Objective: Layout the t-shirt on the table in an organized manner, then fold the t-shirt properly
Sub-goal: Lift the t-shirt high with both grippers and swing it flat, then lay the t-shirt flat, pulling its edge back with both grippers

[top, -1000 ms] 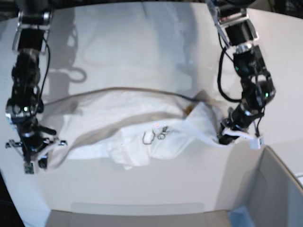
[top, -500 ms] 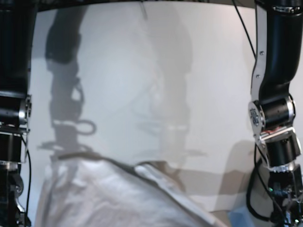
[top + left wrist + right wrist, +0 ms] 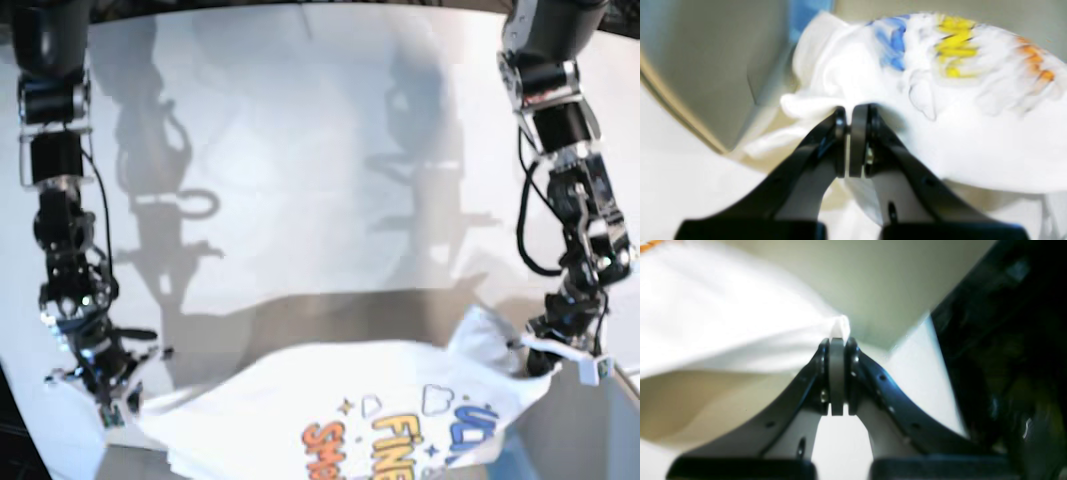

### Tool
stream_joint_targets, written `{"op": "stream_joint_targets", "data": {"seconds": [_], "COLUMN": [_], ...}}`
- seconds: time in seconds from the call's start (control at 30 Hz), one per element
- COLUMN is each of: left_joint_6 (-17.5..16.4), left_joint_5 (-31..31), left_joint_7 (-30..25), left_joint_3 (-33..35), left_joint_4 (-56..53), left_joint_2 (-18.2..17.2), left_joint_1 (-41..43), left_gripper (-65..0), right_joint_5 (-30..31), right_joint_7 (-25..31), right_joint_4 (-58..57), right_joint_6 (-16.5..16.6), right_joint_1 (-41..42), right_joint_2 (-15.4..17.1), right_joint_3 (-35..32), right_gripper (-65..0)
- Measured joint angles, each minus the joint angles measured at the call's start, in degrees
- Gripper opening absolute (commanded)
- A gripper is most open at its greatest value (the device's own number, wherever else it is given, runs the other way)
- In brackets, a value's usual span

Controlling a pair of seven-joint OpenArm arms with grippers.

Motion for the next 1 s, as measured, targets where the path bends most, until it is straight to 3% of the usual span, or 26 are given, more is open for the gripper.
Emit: {"op": "stream_joint_targets", "data": {"seconds": [0.1, 0.2, 0.5, 0.63, 0.77, 1.0], "left_joint_6": [-0.39, -0.13, -0.31, -0.66, -0.33, -0.63], "left_joint_5": [0.11, 0.50, 0.26, -0.11, 0.15, 0.02], "left_joint_7": [0.92, 0.37, -0.42, -0.70, -0.61, -0.79], "left_joint_3": [-1.53, -2.60, -2.82, -3.37, -8.11, -11.10], "left_joint_4": [4.09, 5.77, 9.60, 12.98, 16.83, 18.64], "left_joint_2": [2.71, 2.99, 3.72, 3.61, 5.03, 5.77], "left_joint_1": [10.29, 16.31, 26.34, 29.49, 33.64, 41.57], "left_gripper": [-65.0, -65.0, -65.0, -65.0, -65.0, -65.0], "right_joint_5": [0.37, 0.13, 0.00, 0.39, -0.15, 0.04], "right_joint_7": [-0.68, 1.07, 0.50, 0.57, 1.60, 3.21], "right_joint_4": [3.54, 6.78, 13.46, 18.78, 22.82, 24.46], "right_joint_6": [0.50, -0.09, -0.63, -0.31, -0.98, -0.50], "right_joint_1": [-8.98, -14.53, -30.16, -36.94, -42.64, -51.54], "right_joint_2": [-1.42, -4.07, -4.31, -6.71, -9.44, -10.21], "right_joint_3": [4.48, 9.33, 10.51, 11.52, 15.74, 17.44], "right_gripper": [-65.0, -65.0, -65.0, -65.0, -65.0, -65.0]}}
